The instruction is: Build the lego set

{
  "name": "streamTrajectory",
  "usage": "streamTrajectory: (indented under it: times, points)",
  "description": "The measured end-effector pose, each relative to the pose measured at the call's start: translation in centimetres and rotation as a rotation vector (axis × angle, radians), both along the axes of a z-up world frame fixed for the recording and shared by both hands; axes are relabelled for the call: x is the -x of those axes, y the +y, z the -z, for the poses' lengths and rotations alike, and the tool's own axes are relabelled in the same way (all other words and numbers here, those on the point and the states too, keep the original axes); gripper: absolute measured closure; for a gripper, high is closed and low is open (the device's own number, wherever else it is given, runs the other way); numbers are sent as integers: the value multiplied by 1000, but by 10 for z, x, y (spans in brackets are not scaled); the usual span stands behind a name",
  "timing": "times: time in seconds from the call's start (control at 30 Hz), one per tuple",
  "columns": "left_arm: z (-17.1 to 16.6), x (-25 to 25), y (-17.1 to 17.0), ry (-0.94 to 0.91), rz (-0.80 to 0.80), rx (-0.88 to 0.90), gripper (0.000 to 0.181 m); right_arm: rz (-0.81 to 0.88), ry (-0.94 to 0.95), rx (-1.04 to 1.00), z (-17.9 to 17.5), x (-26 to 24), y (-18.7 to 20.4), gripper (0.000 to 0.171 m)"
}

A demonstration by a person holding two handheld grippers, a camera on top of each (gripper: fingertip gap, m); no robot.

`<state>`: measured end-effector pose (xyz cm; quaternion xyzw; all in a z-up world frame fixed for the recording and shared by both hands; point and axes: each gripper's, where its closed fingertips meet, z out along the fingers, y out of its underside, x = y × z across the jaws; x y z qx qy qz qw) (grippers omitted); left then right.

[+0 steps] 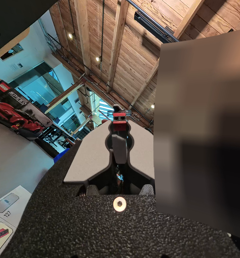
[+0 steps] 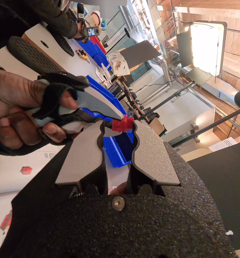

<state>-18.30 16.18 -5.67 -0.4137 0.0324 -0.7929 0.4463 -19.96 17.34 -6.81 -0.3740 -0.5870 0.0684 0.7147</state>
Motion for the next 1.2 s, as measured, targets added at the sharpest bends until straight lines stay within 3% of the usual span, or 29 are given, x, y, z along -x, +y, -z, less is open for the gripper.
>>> streamTrajectory:
  times: [0.1, 0.53, 1.0, 1.07, 1.2]
  points:
    - [0, -3, -1, 10, 6, 9, 164, 9, 26, 17, -4, -3, 1, 144]
    - [3, 1, 6, -58, -2, 85, 164, 92, -3, 55, 3, 0, 8, 145]
    - [11, -7, -4, 108, 81, 28, 165, 9, 69, 15, 4, -5, -1, 144]
    - [8, -8, -7, 119, 106, 18, 165, 7, 97, -17, -1, -7, -4, 135]
    - [7, -10, -11, 135, 123, 1, 165, 4, 82, -41, 0, -6, -6, 143]
